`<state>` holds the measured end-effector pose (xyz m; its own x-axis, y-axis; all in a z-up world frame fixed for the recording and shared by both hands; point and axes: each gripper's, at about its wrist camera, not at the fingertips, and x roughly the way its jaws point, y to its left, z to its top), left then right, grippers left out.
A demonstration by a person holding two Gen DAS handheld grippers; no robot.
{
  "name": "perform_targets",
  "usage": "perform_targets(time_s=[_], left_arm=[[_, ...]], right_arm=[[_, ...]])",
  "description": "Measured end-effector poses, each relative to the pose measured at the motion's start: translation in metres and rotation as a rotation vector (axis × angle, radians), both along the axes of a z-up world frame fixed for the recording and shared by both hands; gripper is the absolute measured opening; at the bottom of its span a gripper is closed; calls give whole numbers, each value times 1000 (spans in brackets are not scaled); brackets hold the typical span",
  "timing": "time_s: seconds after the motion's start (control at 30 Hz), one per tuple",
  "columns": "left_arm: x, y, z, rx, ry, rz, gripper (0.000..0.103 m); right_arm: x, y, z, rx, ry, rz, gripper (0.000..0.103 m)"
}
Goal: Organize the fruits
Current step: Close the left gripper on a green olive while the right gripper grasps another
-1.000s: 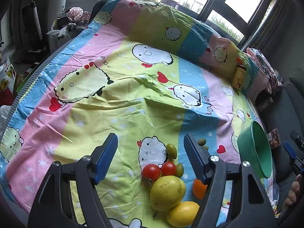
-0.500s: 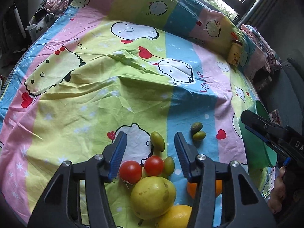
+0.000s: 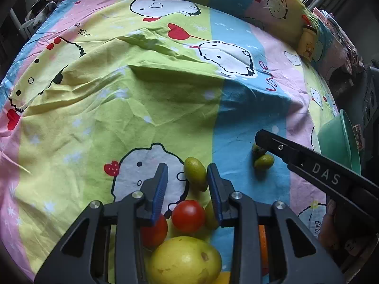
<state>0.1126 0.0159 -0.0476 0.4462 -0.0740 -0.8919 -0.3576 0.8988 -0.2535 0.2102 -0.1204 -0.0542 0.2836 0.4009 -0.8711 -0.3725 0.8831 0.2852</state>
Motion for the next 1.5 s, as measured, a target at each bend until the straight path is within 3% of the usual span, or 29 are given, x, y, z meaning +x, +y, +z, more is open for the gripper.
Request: perform_targets(time_s=[0.4, 0.6, 1.03, 1.5], left_arm=[[1, 1, -3, -2, -6, 8, 26], [4, 0, -4, 5, -14, 12, 20], [5, 1, -2, 13, -27, 12, 20], [-9, -4, 18, 3, -115, 12, 20]], right_arm=[[-1, 10, -6, -33, 6, 18, 27], [-4, 14, -6, -58, -18, 31, 21], [-5, 10, -5, -41, -15, 12, 21], [-15, 0, 9, 15, -48, 11, 21]])
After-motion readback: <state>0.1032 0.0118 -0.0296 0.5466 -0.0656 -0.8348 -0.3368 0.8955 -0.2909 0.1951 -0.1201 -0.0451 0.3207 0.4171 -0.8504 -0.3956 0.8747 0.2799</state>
